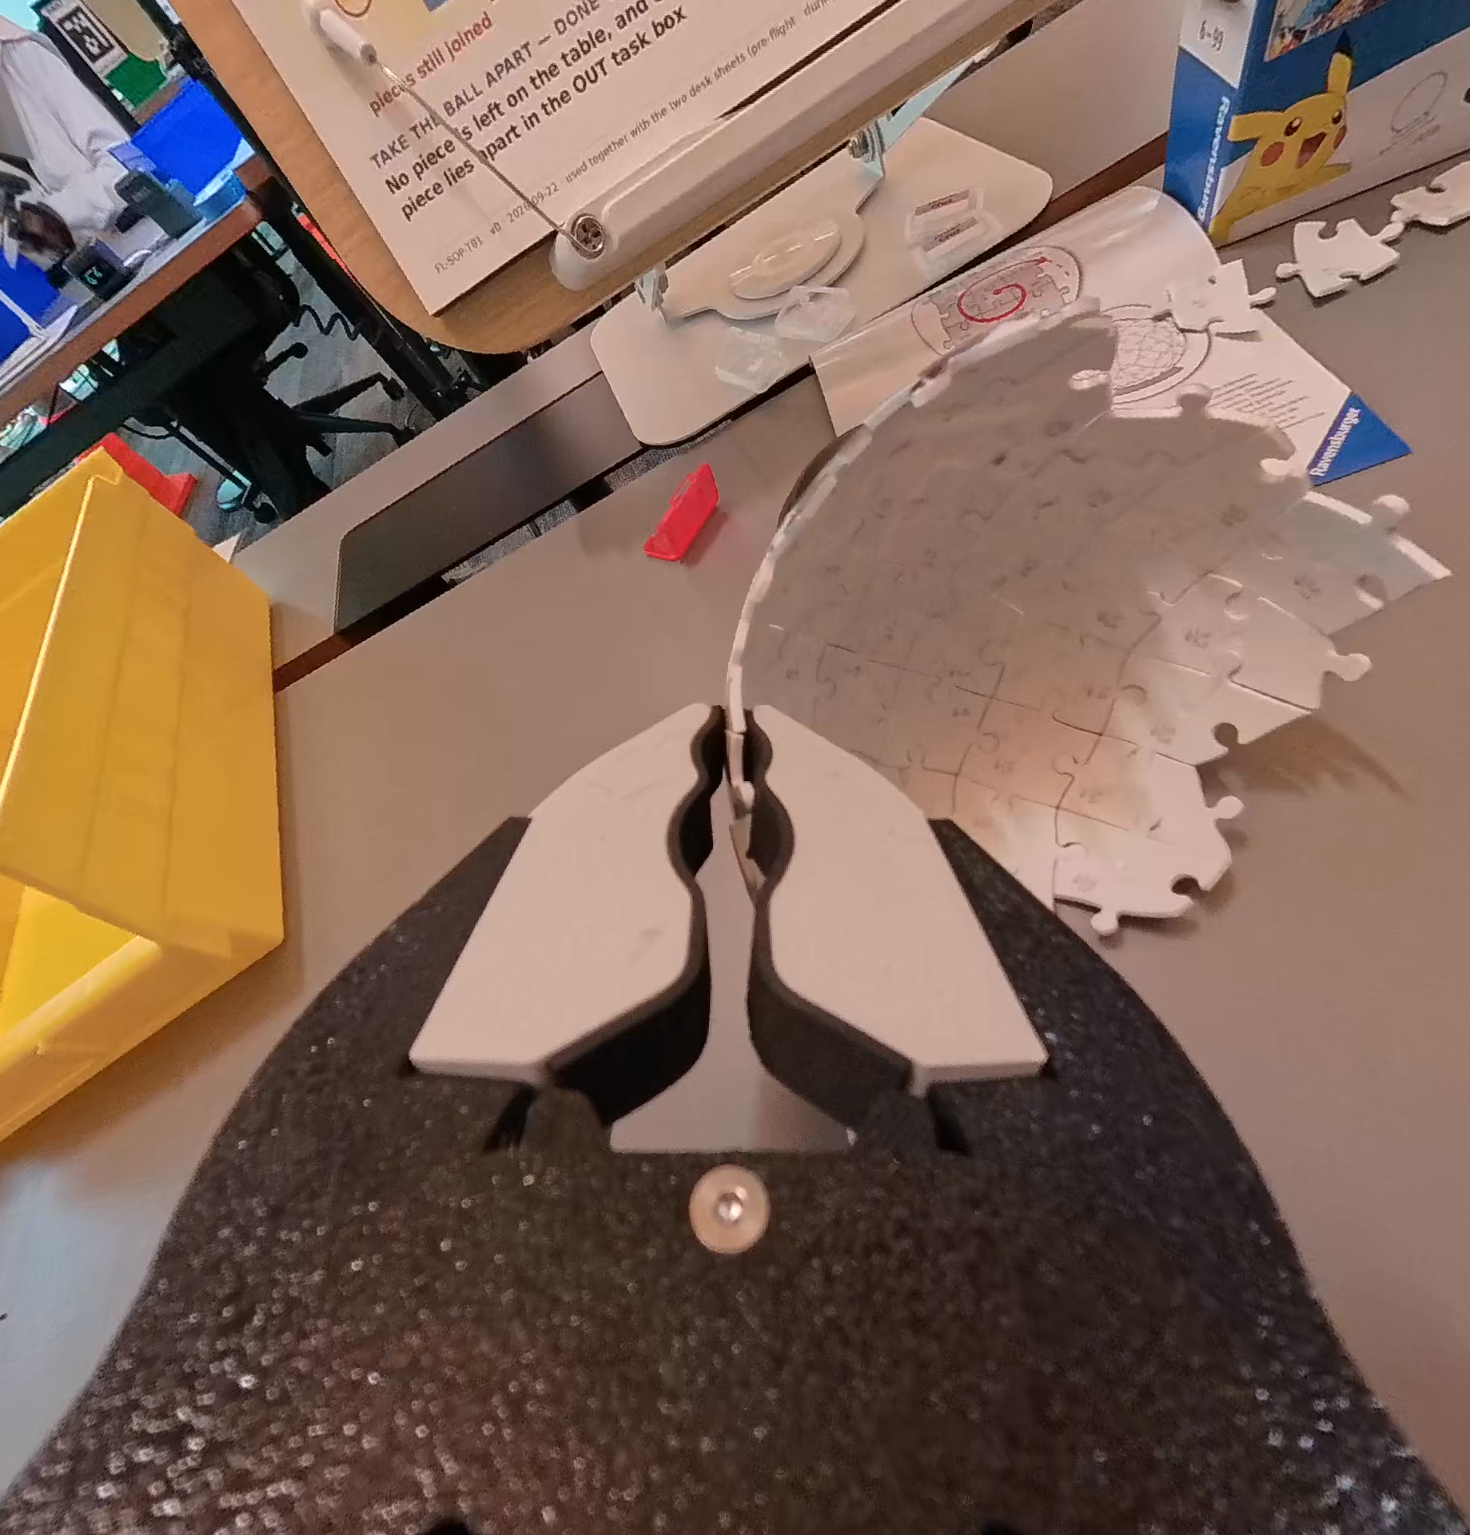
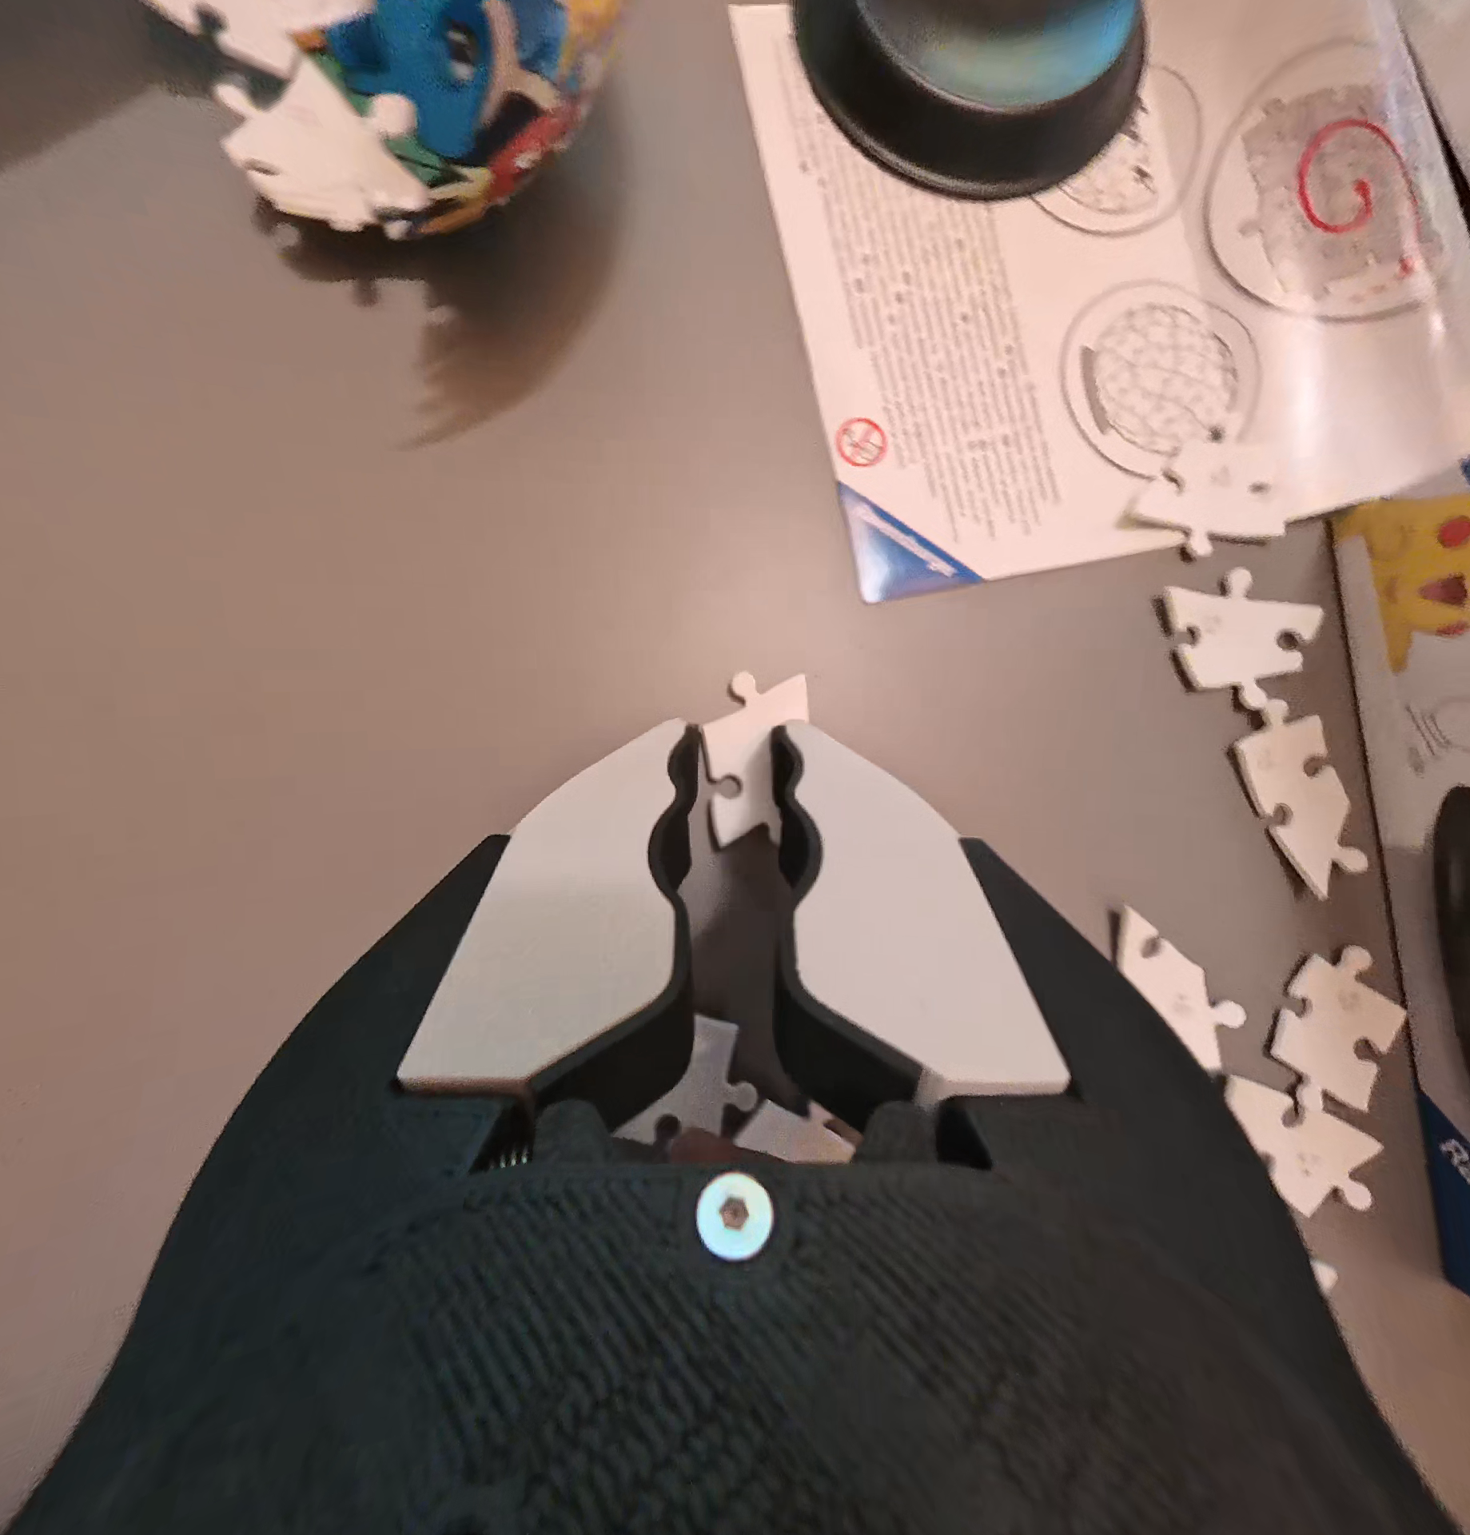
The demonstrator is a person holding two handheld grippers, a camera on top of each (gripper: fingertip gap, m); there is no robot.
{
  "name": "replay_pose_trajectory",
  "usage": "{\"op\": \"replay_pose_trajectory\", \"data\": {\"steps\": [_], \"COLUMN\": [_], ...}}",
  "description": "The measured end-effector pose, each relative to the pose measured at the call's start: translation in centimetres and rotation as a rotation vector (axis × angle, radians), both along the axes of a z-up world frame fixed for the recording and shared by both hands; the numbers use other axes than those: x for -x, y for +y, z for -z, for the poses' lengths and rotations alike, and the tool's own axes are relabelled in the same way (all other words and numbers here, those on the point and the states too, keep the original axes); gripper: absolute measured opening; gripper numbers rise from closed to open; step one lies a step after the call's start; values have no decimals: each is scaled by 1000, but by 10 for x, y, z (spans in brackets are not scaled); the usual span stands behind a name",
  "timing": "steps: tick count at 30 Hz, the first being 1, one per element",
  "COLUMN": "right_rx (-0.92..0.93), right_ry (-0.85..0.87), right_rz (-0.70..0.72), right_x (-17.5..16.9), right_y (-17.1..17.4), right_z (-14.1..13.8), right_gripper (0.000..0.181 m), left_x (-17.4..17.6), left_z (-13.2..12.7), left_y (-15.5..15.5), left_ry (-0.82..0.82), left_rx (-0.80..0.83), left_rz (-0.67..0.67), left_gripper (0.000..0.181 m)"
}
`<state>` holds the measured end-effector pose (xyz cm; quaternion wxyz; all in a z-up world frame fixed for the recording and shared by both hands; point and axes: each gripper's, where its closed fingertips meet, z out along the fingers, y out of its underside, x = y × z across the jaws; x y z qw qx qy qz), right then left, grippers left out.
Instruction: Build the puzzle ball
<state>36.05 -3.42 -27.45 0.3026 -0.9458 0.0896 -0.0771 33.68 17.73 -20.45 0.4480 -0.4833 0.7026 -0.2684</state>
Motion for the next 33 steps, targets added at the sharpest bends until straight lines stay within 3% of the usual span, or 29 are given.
{"op": "replay_pose_trajectory", "data": {"steps": [7, 13, 16, 20, 25, 33], "right_rx": [0, -68, -90, -60, -109, -69], "right_ry": [-5, 70, 32, 51, 67, 135], "right_rz": [-42, -80, -35, 21, 16, -14], "right_x": [36, 75, 70, 60, 57, 86], "right_y": [25, 45, 39, 28, 38, 47], "right_z": [0, -4, -12, -3, 0, -1], "right_gripper": [15, 26, 28, 29, 22, 26], "left_x": [0, 0, 0, 0, 1, 1], "left_z": [0, 0, 1, 0, 0, 0], "left_y": [0, 0, 1, 0, 0, 0], "left_ry": [0, -4, -3, -7, -5, -5], "left_rx": [0, 2, 6, 3, 7, 6], "left_rz": [6, 7, 7, 13, 9, 13], "left_gripper": [2, 2, 2, 2, 2, 2]}}
